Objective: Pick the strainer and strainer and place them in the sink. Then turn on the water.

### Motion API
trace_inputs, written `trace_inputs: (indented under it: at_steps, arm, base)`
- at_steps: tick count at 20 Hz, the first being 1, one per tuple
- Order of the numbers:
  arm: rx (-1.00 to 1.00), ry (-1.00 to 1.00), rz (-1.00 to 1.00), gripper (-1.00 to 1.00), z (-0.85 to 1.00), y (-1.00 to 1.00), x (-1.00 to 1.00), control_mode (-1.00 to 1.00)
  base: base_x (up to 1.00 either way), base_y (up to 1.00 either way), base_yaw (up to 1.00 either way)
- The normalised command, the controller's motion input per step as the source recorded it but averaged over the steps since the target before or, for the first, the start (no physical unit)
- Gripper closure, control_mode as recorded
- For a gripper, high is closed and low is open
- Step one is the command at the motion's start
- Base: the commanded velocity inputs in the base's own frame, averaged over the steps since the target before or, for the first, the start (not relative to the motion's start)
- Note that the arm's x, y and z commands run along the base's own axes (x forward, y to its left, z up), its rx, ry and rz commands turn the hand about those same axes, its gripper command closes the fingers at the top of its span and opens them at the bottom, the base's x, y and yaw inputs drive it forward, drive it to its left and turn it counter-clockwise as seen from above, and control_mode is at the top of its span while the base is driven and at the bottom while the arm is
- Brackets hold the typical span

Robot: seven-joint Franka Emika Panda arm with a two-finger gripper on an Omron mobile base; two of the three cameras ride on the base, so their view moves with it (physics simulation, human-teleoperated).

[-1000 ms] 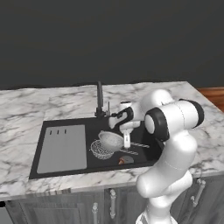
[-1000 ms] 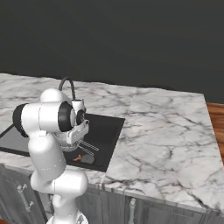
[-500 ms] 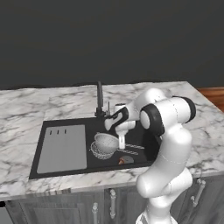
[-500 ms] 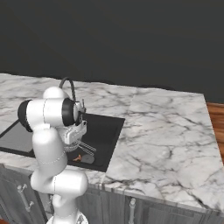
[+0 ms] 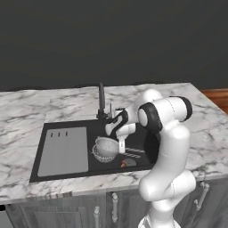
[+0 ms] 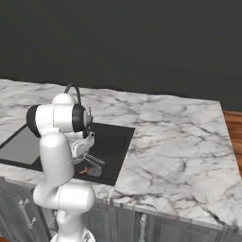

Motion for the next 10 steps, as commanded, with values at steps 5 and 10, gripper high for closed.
trace_inputs:
  at_steps: [5,10]
  arm:
    - [0.00,-0.03,0.00,1.00,-0.16,-0.01,0.10,-1.00]
    - [0.00,0.00,0.00,1.00,-0.01,0.00,0.00,-1.00]
  base:
    - [0.00,0.00,0.00]
    - [0.00,0.00,0.00]
